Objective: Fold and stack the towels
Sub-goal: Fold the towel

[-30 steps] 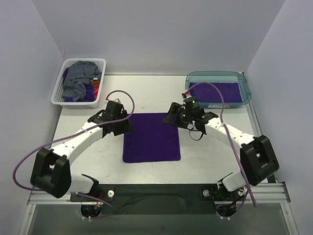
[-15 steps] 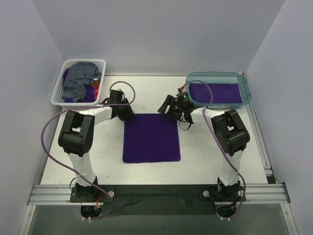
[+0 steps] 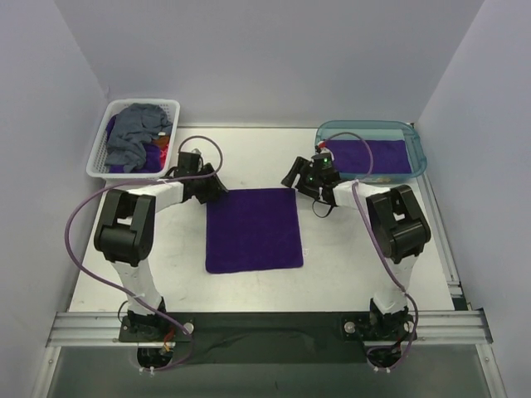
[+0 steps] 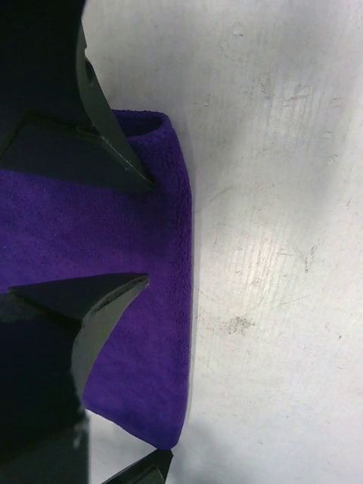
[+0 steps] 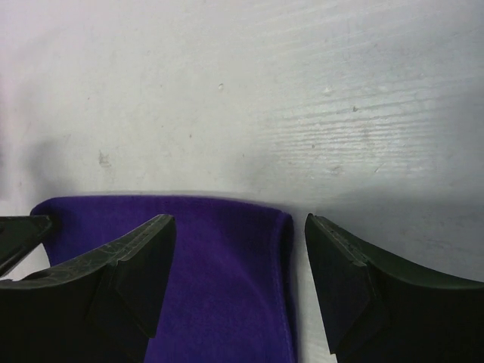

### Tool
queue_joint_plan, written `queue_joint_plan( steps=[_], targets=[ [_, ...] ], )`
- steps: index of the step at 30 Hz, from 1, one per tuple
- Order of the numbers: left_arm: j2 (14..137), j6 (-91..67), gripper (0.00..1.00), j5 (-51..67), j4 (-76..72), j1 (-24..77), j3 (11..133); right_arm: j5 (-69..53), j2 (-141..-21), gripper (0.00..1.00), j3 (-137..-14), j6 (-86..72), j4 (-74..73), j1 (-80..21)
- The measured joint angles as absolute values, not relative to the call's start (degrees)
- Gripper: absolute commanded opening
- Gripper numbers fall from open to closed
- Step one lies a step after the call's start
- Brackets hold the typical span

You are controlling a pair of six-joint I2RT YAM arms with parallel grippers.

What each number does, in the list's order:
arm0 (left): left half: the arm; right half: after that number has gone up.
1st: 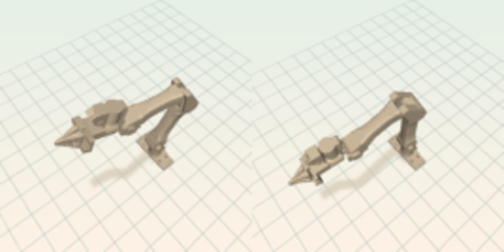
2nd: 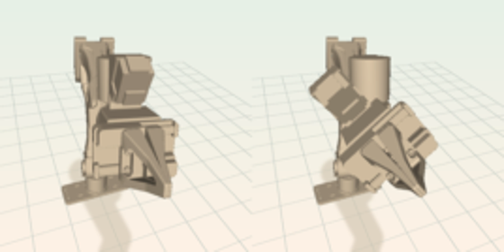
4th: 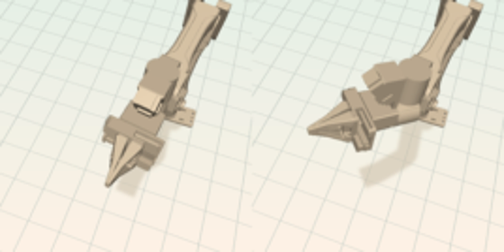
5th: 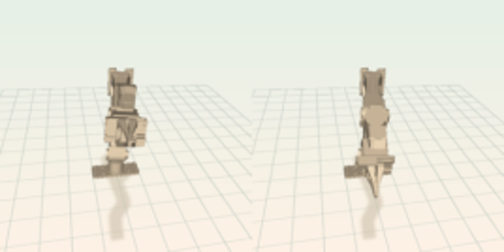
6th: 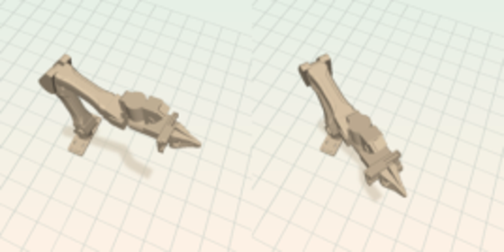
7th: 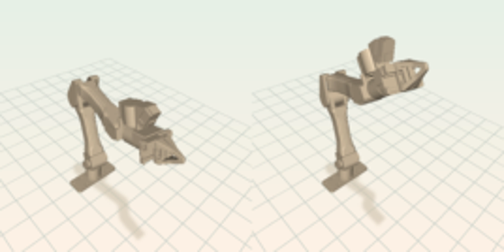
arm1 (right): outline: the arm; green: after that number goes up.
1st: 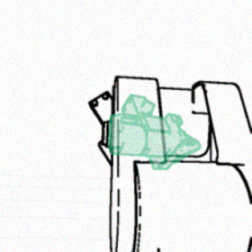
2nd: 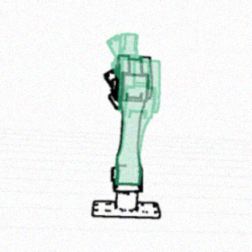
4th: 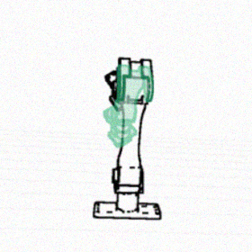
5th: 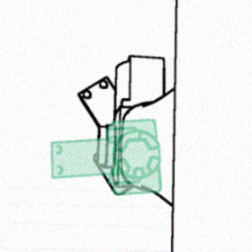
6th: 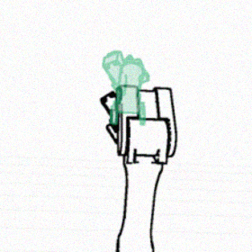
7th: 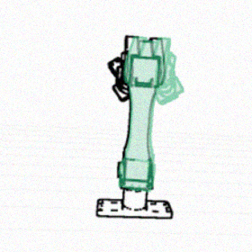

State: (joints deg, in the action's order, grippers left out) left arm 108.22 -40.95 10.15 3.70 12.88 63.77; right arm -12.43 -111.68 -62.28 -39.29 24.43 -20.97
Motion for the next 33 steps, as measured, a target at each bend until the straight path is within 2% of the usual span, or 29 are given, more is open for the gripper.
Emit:
queue_joint_plan(
  steps=[4, 7, 10, 18, 26, 33],
  targets=[
    [105.8, -40.6, 0.66, 10.7, 5.6, 12.9, 63.5, -12.4, -107.6, 0.7, -62.3, -37.6, 20.7, -22.5],
    [101.6, -39.8, 0.68, 11.2, 7.5, 13.0, 62.6, -13.3, -103.0, 0.69, -62.2, -37.2, 17.8, -24.2],
    [94.9, -39.6, 0.68, 11.6, 8.7, 13.3, 60.3, -14.6, -97.6, 0.63, -60.6, -37.3, 15.9, -26.3],
    [75.6, -40.3, 0.55, 11.8, 12.4, 16.6, 44.6, -20.1, -88.5, 0.45, -46.2, -40.1, 12.1, -29.7],
    [69.0, -45.1, 0.5, 10.4, 15.9, 22.0, 27.6, -22.5, -87.4, 0.38, -37.0, -42.4, 9.2, -30.0],
    [62.5, -51.0, 0.48, 9.5, 15.7, 22.4, 23.0, -21.8, -83.8, 0.37, -34.9, -42.9, 4.6, -28.9]
  ],
)
